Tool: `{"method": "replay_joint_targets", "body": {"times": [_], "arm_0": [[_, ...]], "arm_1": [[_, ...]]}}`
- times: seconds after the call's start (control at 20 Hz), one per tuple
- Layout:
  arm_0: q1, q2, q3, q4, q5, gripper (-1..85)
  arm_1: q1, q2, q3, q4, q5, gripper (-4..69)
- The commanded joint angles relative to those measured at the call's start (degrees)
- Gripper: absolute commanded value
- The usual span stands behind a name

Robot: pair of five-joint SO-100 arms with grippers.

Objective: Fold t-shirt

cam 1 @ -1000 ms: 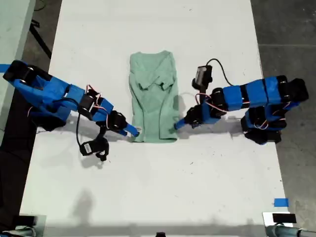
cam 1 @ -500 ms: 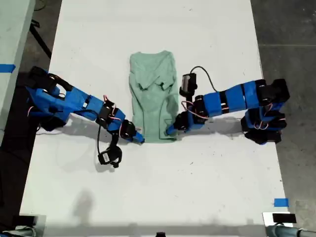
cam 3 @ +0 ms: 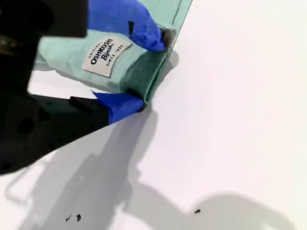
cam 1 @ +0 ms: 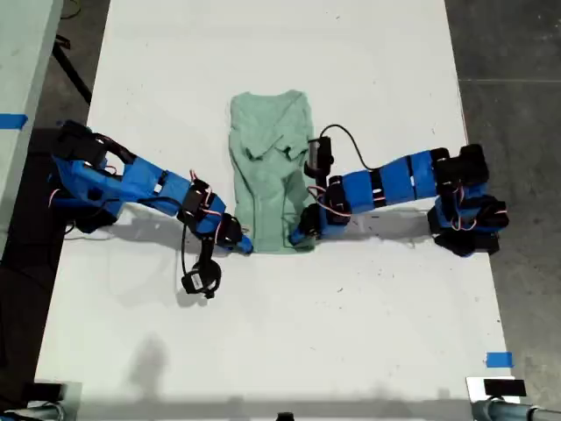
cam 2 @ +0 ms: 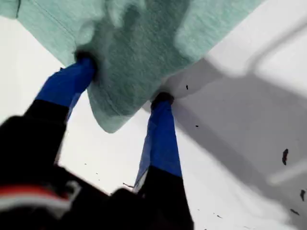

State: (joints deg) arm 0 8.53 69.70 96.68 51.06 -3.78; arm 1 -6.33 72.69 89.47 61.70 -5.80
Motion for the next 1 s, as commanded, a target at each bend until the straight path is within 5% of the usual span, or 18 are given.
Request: {"method": "replay_joint_targets", "body": {"times": [0.0,0.05,0.1,0.15,0.45,0.8,0.95], "arm_0": [[-1.23,-2.2,-6.06,3.69,0.53,16.9],[-1.41,-3.25,-7.56,4.92,0.79,13.8],[-1.49,-3.52,-8.09,5.63,0.88,7.1],[-1.58,-3.52,-8.09,5.89,0.88,0.3],[0.79,0.26,-8.79,8.09,2.46,0.0],[13.01,3.96,-20.57,17.67,0.7,0.0],[13.45,4.92,-27.69,21.62,2.37,0.0]], "arm_1": [[-1.05,-1.05,-5.71,1.67,-0.53,13.7],[-1.14,-1.85,-6.86,2.29,0.09,1.7],[-1.41,-2.81,-8.26,2.81,0.0,-1.1],[-1.76,-3.43,-9.58,3.52,0.0,-1.1],[-3.78,-1.58,-13.71,6.24,0.79,-1.1],[-14.24,3.52,-15.56,6.86,7.73,-1.0],[-13.01,3.87,-20.65,7.73,5.45,-1.0]]}}
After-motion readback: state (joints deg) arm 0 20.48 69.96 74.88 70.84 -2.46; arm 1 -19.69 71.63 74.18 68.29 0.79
